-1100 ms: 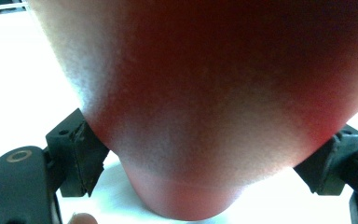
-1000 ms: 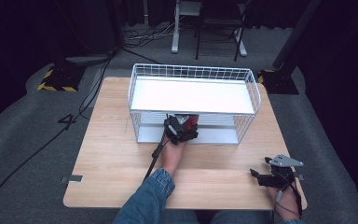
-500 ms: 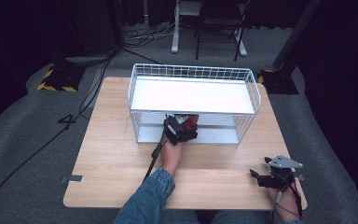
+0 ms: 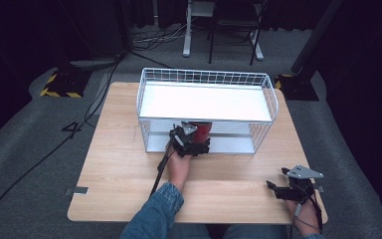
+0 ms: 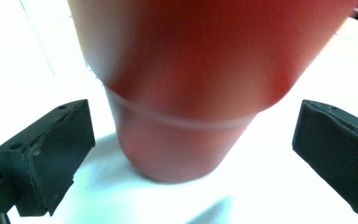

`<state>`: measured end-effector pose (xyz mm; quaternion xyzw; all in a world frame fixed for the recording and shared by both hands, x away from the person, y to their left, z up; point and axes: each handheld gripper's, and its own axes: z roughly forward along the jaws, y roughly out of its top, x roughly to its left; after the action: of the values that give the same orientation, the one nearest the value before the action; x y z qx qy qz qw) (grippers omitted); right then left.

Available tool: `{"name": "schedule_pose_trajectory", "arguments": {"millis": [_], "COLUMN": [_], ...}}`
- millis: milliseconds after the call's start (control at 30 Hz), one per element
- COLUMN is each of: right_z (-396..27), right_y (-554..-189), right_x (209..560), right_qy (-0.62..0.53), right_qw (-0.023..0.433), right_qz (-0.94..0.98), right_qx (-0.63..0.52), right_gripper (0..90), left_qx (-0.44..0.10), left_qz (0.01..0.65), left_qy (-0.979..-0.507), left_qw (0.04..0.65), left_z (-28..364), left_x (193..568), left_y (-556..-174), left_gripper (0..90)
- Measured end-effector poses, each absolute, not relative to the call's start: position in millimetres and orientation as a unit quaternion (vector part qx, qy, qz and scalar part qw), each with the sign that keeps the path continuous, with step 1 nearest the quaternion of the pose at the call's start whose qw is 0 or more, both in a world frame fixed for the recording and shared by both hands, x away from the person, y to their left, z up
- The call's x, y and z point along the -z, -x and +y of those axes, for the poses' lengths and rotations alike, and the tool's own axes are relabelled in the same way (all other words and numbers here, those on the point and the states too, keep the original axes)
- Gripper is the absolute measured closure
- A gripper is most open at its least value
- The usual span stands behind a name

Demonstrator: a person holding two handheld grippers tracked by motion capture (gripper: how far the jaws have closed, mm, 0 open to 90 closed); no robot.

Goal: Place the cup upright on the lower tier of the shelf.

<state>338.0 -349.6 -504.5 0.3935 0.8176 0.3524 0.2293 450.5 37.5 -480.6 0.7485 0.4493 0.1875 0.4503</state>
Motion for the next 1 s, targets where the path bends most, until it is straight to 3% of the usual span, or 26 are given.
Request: {"name": "schedule_pose_trajectory", "arguments": {"millis": [1000], "right_z": [-352], "right_y": [-346], "right_x": [505], "right_qy": [-0.415], "right_qw": [0.192], "right_qz": [0.814], "right_qx": [-0.359], "right_gripper": [18.5], "left_qx": [-0.192], "left_qz": [0.42], "left_qy": [-0.751], "left_qw": [0.473], "left_z": [108], "left_x": [440], "left_y": [-342], "left_gripper": [0.0]}}
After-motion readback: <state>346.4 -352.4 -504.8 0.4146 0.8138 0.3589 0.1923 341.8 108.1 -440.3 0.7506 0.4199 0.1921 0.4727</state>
